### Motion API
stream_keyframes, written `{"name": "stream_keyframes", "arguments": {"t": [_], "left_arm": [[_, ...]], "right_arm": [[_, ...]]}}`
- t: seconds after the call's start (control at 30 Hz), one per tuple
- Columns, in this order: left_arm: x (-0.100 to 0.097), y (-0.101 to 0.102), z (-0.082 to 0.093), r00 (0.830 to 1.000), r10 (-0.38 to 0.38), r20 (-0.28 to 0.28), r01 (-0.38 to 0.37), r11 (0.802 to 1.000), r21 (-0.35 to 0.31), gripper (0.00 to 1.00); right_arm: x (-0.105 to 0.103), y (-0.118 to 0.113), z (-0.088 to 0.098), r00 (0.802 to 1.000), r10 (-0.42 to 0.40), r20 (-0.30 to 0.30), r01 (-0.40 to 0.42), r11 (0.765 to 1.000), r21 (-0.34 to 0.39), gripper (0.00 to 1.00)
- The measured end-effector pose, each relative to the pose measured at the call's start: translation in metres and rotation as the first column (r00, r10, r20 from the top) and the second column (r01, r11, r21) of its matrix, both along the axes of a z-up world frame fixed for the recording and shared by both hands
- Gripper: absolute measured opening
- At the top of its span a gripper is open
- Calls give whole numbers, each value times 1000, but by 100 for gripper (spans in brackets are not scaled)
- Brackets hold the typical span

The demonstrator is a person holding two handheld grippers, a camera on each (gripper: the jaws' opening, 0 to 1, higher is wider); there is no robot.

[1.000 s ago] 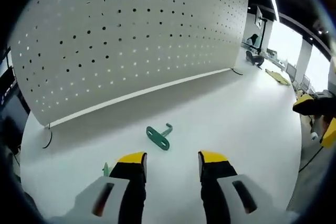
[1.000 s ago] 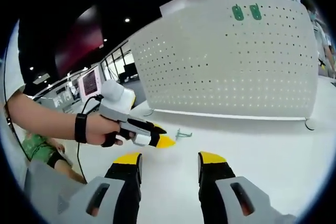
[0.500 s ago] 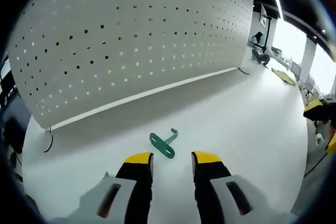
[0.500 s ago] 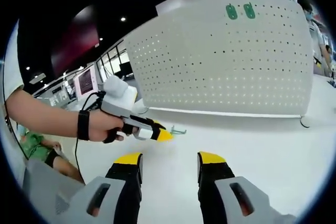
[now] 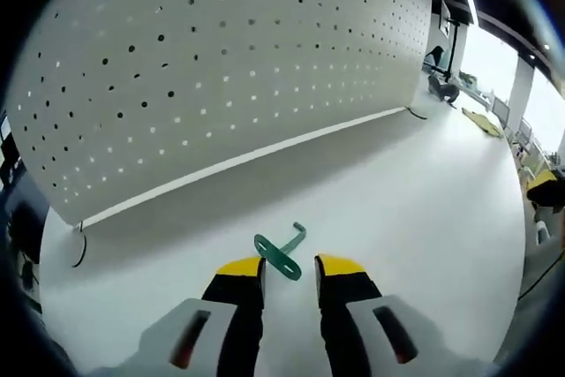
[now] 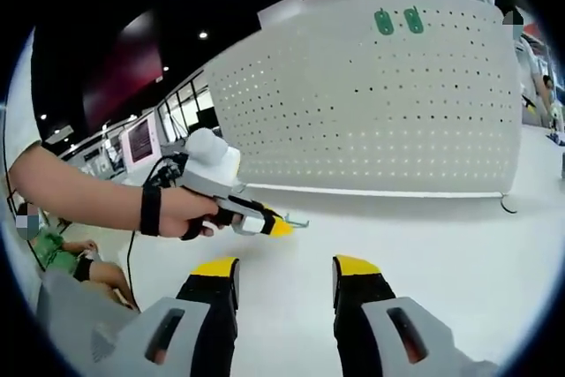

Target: Insert the hook assembly into the mounting plate slot until the hook locks in place.

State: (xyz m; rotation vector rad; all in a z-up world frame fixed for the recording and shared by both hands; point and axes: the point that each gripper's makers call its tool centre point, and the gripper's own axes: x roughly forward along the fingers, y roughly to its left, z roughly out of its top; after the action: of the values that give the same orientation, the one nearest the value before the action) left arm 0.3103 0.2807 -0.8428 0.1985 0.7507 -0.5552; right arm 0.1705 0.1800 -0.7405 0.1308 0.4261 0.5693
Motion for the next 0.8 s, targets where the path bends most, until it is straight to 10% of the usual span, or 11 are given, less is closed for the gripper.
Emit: {"name": "stream_keyframes", "arguments": {"t": [0.8], "left_arm": [[-7,-2,-5,998,-7,-57,4,999,-45,4]], "right_arm": [[-2,3,0,1000,1,0,-1,1000,28,43]]}}
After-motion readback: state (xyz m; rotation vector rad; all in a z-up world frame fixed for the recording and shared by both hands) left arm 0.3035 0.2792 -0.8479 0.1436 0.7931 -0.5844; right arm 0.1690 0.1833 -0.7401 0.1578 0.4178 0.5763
